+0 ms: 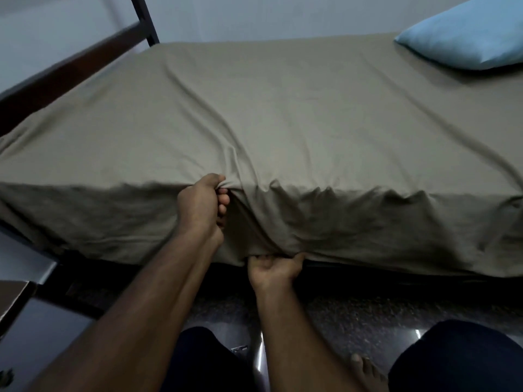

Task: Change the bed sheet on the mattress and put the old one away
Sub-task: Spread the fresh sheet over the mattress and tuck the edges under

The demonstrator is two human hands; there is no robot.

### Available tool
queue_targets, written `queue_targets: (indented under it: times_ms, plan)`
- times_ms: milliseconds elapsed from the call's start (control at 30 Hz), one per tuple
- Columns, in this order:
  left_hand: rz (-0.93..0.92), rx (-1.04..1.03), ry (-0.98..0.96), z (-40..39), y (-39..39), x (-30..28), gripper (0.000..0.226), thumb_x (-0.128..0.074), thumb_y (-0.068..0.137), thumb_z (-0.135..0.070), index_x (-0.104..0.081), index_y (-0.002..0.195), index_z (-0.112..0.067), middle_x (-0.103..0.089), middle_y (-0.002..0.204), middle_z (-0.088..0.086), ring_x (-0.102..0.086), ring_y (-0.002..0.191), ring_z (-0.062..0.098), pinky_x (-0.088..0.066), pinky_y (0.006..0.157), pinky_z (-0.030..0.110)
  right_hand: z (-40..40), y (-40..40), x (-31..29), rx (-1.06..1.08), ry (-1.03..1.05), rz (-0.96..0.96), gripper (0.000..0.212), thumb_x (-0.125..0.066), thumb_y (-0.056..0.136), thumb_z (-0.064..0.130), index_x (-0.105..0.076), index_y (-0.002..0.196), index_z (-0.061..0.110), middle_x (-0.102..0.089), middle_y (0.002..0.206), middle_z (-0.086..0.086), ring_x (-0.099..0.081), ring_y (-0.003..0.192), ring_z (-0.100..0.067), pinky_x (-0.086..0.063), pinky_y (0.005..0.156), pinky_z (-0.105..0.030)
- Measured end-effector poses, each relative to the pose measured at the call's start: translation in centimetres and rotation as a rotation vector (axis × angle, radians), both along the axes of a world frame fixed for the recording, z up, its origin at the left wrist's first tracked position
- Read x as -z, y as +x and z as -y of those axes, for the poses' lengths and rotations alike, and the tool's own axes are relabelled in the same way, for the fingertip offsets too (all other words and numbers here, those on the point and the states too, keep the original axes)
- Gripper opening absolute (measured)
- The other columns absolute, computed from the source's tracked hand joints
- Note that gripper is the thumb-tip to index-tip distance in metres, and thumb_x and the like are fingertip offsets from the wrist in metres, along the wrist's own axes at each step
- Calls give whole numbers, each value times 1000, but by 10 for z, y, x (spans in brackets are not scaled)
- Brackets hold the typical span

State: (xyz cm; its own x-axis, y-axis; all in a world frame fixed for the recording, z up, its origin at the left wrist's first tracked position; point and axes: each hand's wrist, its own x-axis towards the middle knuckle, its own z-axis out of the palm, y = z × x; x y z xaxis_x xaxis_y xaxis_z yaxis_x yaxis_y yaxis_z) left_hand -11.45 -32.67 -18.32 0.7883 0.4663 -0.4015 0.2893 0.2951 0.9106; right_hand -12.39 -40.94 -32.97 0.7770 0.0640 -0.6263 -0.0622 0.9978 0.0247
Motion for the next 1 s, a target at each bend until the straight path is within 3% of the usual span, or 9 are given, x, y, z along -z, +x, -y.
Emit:
queue_targets:
  times_ms: [100,200,333,500,600,700,833,933,1000]
  plan:
    - [18,7,26,-1,-5,8,35,-61,93,-27,-52,61,-15,-44,38,-7,-31,28,6,-18,35,11,-2,-32,0,-136,-109,-91,76,-35,97,67,-41,148,11,-45,151,-16,-44,139,-34,-29,118,-53]
    - [-4,90,44,-7,-12,18,37,-60,96,-31,-57,65,-12,-53,41,-3,-40,30,8,-25,34,14,-9,-57,4,-269,-269,-174,71,-34,103,58,-41,147,3,-43,152,-21,-41,141,-36,-32,118,-49]
    - [-77,237,6,-32,-23,21,40,-54,100,-41,-63,75,-11,-69,58,3,-54,39,11,-34,38,15,-28,-59,-1,-348,-252,-158,70,-39,103,51,-33,151,0,-35,156,-24,-35,144,-38,-29,119,-50]
    - [-33,-59,-107,-87,-34,22,43,-58,94,-55,-60,77,-15,-66,56,-1,-57,39,9,-35,36,13,-46,-50,-2,-313,-220,-131,69,-41,101,50,-36,150,2,-37,156,-21,-37,144,-35,-29,119,-50]
    - [-73,-29,-120,-101,-24,17,53,-53,92,-65,-63,87,-13,-72,70,3,-66,48,11,-42,39,14,-49,-42,3,-280,-201,-122,69,-43,99,51,-40,148,3,-42,153,-18,-41,141,-32,-30,118,-49]
    - [-78,-13,-85,-102,-14,13,54,-60,89,-64,-66,90,-10,-74,67,5,-69,52,14,-44,39,15,-56,-39,2,-277,-194,-131,70,-41,99,53,-37,151,6,-39,155,-15,-37,145,-31,-26,119,-49]
    - [-46,-57,-61,-101,-6,13,28,-62,97,-38,-63,82,-14,-66,51,0,-55,36,6,-31,33,11,-55,-38,-1,-267,-144,-148,73,-39,100,56,-33,153,7,-34,159,-15,-32,147,-31,-25,120,-51]
    - [55,-184,2,-95,-3,11,25,-61,94,-26,-58,71,-17,-51,41,-5,-35,31,5,-19,39,12,-52,-33,3,-257,-61,-173,74,-35,100,58,-33,154,8,-35,159,-13,-32,147,-31,-24,121,-52]
    - [100,-243,34,-89,0,2,24,-62,92,-23,-56,70,-17,-44,39,-6,-29,31,6,-17,41,10,-51,-19,3,-229,32,-146,71,-34,98,60,-42,148,10,-44,152,-13,-39,143,-31,-24,119,-54]
